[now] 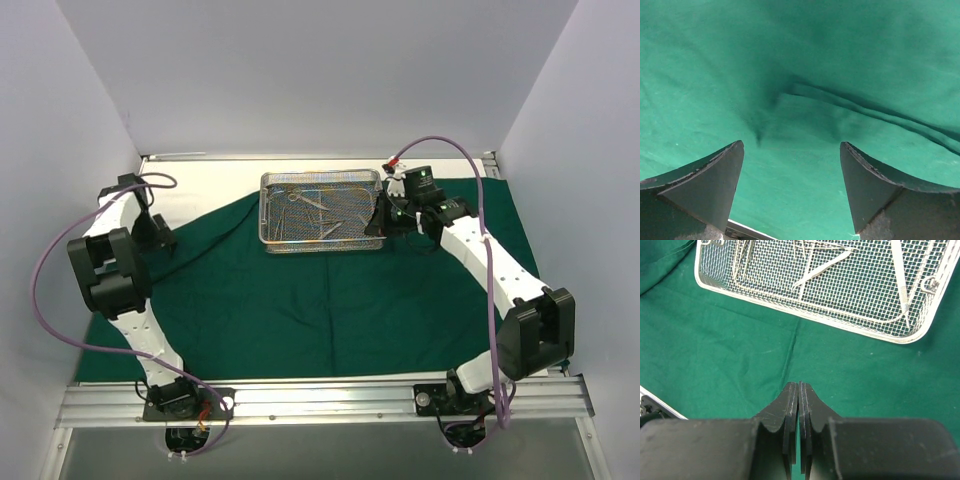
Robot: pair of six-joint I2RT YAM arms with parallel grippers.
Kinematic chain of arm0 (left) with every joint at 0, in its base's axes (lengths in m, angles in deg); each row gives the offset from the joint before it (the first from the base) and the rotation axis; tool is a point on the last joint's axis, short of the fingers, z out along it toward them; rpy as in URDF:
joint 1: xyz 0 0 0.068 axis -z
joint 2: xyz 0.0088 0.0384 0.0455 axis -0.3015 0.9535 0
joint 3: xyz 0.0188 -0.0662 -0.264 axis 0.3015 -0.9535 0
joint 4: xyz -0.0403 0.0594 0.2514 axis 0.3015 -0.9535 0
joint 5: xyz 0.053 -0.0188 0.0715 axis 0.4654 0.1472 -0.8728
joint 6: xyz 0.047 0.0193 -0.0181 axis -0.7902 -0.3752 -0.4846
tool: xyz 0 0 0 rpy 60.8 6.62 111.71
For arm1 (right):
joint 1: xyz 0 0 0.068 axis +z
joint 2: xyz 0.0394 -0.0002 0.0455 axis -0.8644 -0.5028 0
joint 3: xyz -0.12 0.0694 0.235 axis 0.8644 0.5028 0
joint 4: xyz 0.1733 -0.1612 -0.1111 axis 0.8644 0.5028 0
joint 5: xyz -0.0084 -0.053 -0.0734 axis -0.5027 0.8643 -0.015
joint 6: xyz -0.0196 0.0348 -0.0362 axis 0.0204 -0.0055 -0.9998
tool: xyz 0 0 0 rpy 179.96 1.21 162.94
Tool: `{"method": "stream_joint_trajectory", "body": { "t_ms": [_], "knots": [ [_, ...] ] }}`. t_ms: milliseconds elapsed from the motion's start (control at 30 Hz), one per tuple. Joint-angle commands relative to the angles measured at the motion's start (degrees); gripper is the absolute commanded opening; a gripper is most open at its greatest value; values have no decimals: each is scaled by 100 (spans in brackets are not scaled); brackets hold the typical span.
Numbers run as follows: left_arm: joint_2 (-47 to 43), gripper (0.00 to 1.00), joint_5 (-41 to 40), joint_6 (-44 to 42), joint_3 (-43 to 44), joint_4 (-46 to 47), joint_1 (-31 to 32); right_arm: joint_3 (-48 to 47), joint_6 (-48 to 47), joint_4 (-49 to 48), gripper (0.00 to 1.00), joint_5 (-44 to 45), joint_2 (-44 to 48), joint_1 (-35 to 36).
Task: Open and lay out the surgical kit
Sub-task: Smooth out the surgical kit at the center of the board.
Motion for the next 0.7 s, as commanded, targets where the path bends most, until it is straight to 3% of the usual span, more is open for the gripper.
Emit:
{"method": "stream_joint_trajectory", "body": {
  "t_ms": [0,400,667],
  "knots": [
    [-281,86,245,158,-69,4,-221,-196,-58,-29,0,-6,66,84],
    [9,79,728,27,-114,575,-380,-285,-93,94,0,46,5,58],
    [123,62,966,9,-114,751,-450,-285,-84,156,0,46,-13,-4]
  ]
}}
